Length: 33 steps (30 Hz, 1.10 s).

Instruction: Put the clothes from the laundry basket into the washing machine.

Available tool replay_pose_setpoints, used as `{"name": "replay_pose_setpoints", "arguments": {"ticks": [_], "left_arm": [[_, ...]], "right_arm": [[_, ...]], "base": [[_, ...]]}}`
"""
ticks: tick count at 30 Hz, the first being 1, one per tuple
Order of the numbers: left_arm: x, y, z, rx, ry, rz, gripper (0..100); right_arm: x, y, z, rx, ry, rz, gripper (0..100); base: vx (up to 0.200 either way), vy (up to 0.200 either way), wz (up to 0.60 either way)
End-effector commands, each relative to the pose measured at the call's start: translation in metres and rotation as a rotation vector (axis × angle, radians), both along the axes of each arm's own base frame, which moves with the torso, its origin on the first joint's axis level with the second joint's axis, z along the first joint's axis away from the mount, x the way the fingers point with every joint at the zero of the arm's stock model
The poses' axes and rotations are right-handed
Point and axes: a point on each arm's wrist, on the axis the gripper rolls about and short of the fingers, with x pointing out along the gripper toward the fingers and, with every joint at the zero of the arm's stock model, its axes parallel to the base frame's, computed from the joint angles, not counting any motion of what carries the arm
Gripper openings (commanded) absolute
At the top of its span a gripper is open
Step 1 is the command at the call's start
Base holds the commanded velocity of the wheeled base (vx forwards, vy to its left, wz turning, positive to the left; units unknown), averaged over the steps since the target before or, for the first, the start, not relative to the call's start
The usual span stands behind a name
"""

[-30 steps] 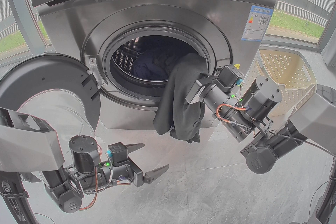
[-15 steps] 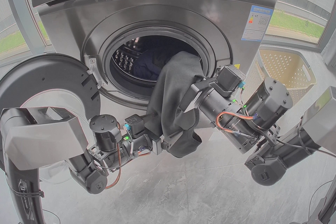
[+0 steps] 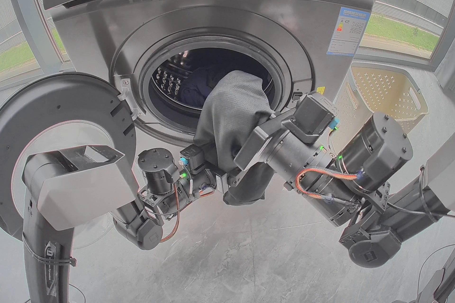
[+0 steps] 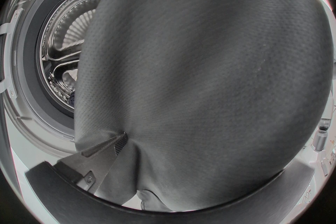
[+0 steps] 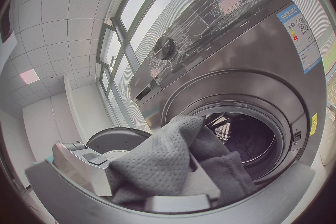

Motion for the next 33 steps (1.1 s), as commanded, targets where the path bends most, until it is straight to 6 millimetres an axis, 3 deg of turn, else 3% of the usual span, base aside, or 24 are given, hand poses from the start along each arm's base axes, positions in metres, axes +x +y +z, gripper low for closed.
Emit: {"name": "replay_pose_setpoints", "arguments": {"ticks": [1, 3, 4, 10, 15, 20, 25, 33], "left_arm": [[0.011, -0.003, -0.008, -0.005, -0.007, 0.012, 100], [0.012, -0.005, -0.009, -0.006, -0.011, 0.009, 100], [0.012, -0.006, -0.009, -0.006, -0.012, 0.006, 0], [0.014, -0.007, -0.006, -0.014, -0.024, 0.012, 0], [0.026, 0.004, 0.007, -0.083, -0.036, 0.094, 0], [0.021, 0.015, 0.03, -0.121, -0.055, 0.112, 0], [-0.001, 0.023, 0.055, -0.159, -0.049, 0.125, 0], [-0.044, 0.044, 0.08, -0.164, -0.026, 0.114, 0]], "right_arm": [[-0.006, 0.0, 0.0, -0.002, 0.002, 0.014, 0], [-0.006, 0.0, 0.0, -0.003, 0.004, 0.014, 0], [-0.006, 0.0, 0.0, -0.003, 0.004, 0.014, 0], [-0.006, 0.0, 0.0, -0.002, 0.002, 0.015, 0], [-0.003, -0.015, 0.006, 0.008, -0.002, -0.02, 0], [0.006, -0.036, 0.009, 0.008, -0.002, -0.081, 0], [0.023, -0.056, -0.004, -0.025, 0.034, -0.161, 0], [0.047, -0.051, -0.042, -0.098, 0.125, -0.194, 0]], "base": [[0.0, 0.0, 0.0], [0.0, 0.0, 0.0], [0.0, 0.0, 0.0], [0.0, 0.0, 0.0], [0.0, 0.0, 0.0], [0.0, 0.0, 0.0], [0.0, 0.0, 0.0], [0.0, 0.0, 0.0]]}}
